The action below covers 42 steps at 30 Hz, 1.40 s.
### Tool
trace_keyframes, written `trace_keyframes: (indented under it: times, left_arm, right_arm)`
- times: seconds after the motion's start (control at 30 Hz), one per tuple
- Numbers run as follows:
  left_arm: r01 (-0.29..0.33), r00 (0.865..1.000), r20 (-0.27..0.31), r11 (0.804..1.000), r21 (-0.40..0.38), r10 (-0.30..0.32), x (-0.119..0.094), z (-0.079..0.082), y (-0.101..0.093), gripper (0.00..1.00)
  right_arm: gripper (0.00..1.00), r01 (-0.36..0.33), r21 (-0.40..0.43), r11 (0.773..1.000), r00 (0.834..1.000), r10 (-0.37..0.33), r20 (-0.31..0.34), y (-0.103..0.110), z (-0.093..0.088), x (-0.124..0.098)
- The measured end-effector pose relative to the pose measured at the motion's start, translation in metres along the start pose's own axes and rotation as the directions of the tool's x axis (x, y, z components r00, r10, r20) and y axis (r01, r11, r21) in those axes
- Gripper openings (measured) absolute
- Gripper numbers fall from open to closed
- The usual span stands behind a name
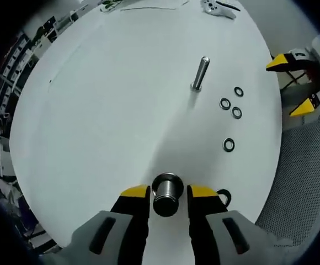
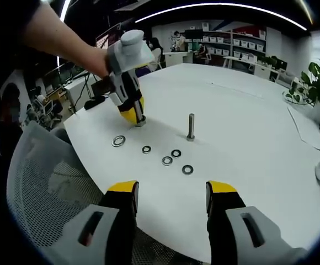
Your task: Place the washer onto the threaded stud by aligning its center hole with the stud, sliding it down to the base, and recovering from edge contact or off-axis alignment until the washer reaches the visible bottom stop.
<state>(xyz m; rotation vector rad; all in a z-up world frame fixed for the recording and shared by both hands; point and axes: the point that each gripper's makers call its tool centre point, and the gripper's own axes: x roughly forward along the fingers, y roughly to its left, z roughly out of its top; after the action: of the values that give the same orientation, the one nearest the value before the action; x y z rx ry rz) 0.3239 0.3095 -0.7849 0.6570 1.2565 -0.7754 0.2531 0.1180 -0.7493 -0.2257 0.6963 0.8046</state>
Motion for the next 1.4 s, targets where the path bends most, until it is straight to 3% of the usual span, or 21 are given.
trace_keyframes:
  times: [0.6, 1.4]
  left_arm:
    - [-0.034, 0.999, 0.036, 0.996, -0.077, 0.037, -0.014, -0.014, 0.001, 0.36]
    - [-0.006, 0.997, 0.069, 0.985, -0.170, 0.018, -0.017, -0.037, -0.036, 0.38]
  right_arm:
    - [0.52, -0.001, 0.000, 1.000, 1.000, 0.001, 0.003, 0.000, 0.000, 0.000]
    - [0.52, -0.004, 0.001, 1.000, 1.000, 0.004, 0.005, 0.002, 0.001, -0.002]
